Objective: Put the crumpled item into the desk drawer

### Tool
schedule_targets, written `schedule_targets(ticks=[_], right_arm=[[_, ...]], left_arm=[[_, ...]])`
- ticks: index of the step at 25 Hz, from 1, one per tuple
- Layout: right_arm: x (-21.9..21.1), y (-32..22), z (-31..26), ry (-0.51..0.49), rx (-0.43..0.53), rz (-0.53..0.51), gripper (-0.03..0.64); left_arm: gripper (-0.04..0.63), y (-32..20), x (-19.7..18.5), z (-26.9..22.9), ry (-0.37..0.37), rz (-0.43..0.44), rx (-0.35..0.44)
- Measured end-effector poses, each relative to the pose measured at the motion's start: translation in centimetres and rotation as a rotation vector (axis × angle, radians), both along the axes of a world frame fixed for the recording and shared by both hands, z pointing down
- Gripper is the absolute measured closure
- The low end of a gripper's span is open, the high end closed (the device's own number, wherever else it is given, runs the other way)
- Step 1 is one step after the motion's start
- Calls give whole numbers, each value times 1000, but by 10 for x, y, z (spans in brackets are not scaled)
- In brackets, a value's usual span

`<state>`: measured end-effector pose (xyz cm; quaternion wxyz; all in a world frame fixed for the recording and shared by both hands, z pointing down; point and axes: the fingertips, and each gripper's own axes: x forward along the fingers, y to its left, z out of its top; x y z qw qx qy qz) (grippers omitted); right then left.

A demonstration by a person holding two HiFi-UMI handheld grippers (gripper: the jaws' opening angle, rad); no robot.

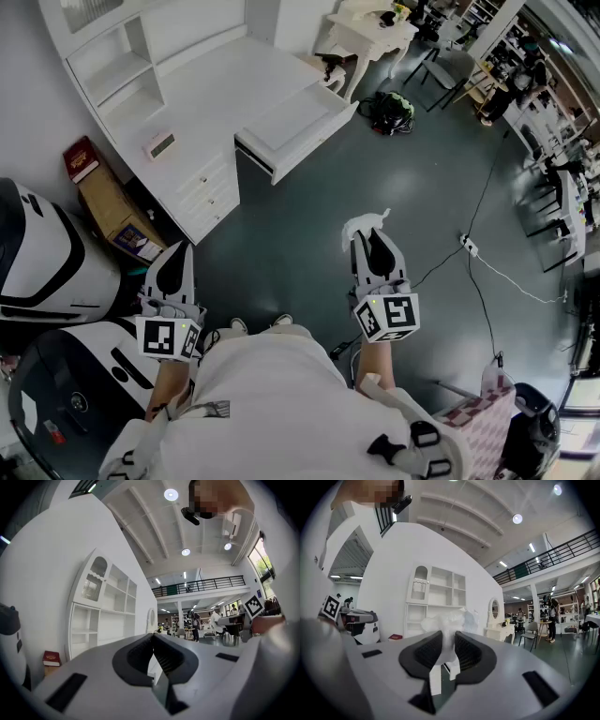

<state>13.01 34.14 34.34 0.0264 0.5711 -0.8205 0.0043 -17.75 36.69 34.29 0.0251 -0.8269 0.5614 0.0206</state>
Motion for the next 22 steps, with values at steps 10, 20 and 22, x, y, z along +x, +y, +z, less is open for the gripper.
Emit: schedule_targets(ticks=[10, 20, 22], right_arm=[[1, 3, 2, 0, -1, -24, 523], [18, 4, 7, -20, -3, -28, 525], [25, 5, 9, -27, -2, -20, 524]], left_arm=[[578, -1, 12, 6, -19, 9, -7], [578, -6, 36, 4, -36, 27, -2], [578, -8, 45, 6, -39, 41, -5]])
